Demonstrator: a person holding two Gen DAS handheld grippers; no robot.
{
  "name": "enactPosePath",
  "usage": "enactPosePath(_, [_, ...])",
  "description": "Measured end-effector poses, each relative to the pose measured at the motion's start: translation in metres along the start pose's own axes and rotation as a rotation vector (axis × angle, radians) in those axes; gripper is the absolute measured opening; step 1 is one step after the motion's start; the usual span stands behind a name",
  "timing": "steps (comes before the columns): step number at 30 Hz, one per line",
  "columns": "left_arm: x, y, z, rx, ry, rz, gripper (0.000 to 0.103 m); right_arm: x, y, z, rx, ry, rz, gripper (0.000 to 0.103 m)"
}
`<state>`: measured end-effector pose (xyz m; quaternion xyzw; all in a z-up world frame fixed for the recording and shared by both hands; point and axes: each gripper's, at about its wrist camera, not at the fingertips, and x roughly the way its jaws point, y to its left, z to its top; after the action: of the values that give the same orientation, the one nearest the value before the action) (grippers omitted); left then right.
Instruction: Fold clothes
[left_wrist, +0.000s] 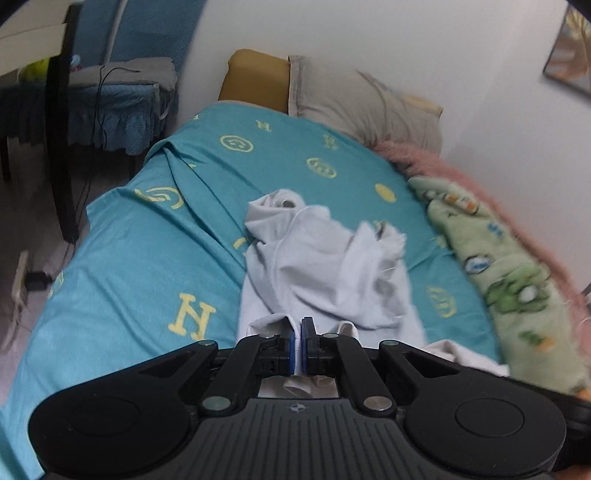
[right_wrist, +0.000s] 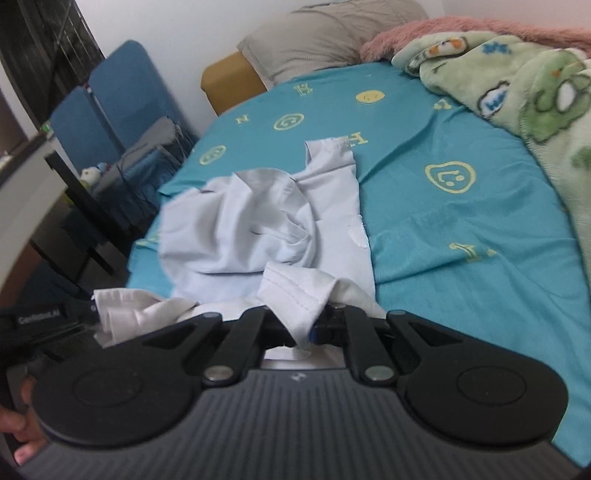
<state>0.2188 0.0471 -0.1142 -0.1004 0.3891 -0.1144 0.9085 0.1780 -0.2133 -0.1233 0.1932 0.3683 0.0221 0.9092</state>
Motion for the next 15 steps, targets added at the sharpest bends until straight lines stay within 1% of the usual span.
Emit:
enactPosePath(1, [0.013,-0.001,-0.001,0.016,0.016,0.009,0.004,0.011,-0.003,-0.001,0.0,0.008,-0.004,0.009])
enactPosePath(4, [0.045,0.005,-0.009,0.002,0.063,0.024,0.004,0.035,-0.01,-0.005,-0.027,0.036,-0.028,0.01])
enactPosePath(6, [0.058,0.007,-0.015,-0.002,0.087,0.035,0.005,0.043,-0.013,-0.009,-0.025,0.055,-0.033,0.011])
enactPosePath(8, [0.061,0.006,-0.016,0.004,0.096,0.044,0.009,0.04,-0.013,-0.009,-0.019,0.054,-0.034,0.011])
enactPosePath(9, [0.06,0.005,-0.016,0.011,0.096,0.046,0.014,0.038,-0.012,-0.009,-0.016,0.051,-0.033,0.011])
enactPosePath(11, [0.052,0.0,-0.016,0.035,0.084,0.042,0.039,0.03,-0.007,-0.007,-0.033,0.037,-0.04,0.011])
enactPosePath(12, [0.045,-0.002,-0.017,0.049,0.066,0.04,0.044,0.025,-0.004,-0.006,-0.049,0.028,-0.042,0.012])
enactPosePath(13, [0.036,-0.005,-0.017,0.062,0.048,0.04,0.053,0.018,0.0,-0.006,-0.073,0.017,-0.044,0.012])
enactPosePath(14, [0.027,-0.008,-0.018,0.075,0.03,0.039,0.062,0.011,0.004,-0.006,-0.098,0.006,-0.051,0.014])
enactPosePath(15, [0.018,-0.011,-0.018,0.088,0.012,0.039,0.067,0.003,0.007,-0.008,-0.112,-0.012,-0.054,0.032])
